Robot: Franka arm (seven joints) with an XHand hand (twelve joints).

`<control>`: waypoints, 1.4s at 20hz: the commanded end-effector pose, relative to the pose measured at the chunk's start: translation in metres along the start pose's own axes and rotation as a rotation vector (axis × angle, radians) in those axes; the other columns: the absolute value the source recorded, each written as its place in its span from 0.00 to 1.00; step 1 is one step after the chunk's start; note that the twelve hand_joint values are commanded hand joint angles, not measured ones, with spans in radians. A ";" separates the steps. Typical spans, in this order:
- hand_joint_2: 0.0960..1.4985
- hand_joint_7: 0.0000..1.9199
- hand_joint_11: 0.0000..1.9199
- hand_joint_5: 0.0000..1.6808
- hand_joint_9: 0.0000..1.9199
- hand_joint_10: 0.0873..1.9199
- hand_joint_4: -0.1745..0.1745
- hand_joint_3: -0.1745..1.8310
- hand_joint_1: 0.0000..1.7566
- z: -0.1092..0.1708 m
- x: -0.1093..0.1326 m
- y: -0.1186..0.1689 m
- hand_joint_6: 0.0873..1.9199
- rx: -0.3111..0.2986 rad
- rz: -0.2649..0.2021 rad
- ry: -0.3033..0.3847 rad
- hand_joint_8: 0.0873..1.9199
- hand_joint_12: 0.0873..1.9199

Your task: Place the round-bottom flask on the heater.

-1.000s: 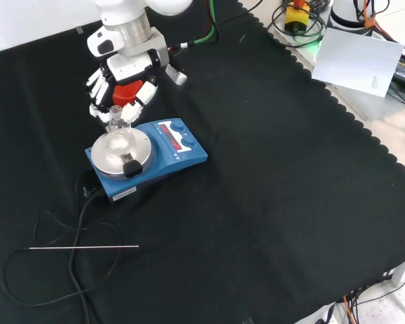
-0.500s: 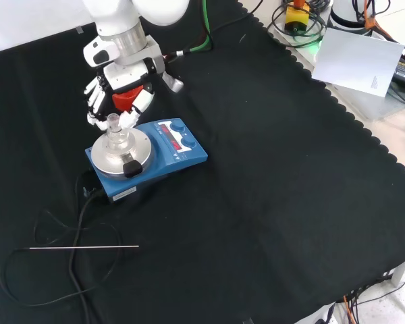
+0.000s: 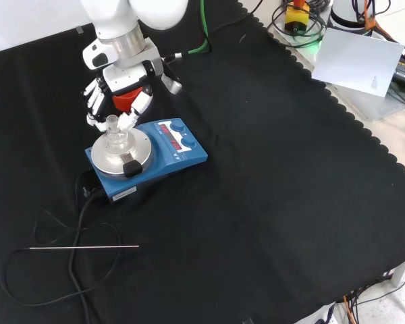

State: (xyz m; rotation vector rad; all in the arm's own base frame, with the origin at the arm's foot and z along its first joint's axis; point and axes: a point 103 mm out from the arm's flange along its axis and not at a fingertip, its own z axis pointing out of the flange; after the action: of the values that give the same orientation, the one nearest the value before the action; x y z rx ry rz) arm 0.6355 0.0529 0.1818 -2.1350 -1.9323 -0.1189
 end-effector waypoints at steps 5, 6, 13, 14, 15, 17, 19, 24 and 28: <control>0.78 0.31 0.20 0.60 0.38 0.22 1.00 0.00 0.59 0.004 0.002 0.003 0.50 0.008 0.002 -0.006 0.24 0.64; 0.78 0.31 0.20 0.60 0.38 0.22 1.00 0.00 0.59 0.006 0.002 0.004 0.50 0.009 0.003 -0.009 0.24 0.64; 0.78 0.31 0.20 0.60 0.38 0.22 1.00 0.00 0.59 0.009 0.002 0.005 0.50 0.008 0.005 -0.041 0.24 0.64; 0.78 0.31 0.20 0.60 0.38 0.22 1.00 0.00 0.59 0.009 0.002 0.005 0.50 0.006 0.007 -0.041 0.24 0.64; 0.78 0.31 0.20 0.60 0.38 0.22 1.00 0.00 0.59 0.008 0.001 0.004 0.50 0.002 0.011 -0.039 0.24 0.64; 0.78 0.31 0.20 0.60 0.38 0.22 1.00 0.00 0.58 0.008 -0.001 0.004 0.51 0.008 0.017 -0.029 0.24 0.65; 0.78 0.30 0.19 0.59 0.37 0.23 1.00 0.01 0.58 0.008 -0.003 0.003 0.51 0.014 0.018 -0.021 0.24 0.65; 0.70 0.26 0.17 0.46 0.33 0.26 0.50 0.00 0.44 0.005 -0.004 0.003 0.39 0.018 0.025 -0.016 0.27 0.66; 0.68 0.24 0.16 0.40 0.32 0.26 0.47 0.00 0.42 0.003 -0.003 0.001 0.36 0.029 0.015 -0.017 0.27 0.66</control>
State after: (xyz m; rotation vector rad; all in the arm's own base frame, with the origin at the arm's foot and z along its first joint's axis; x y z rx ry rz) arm 0.6370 0.0504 0.1757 -2.1487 -1.9104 -0.0764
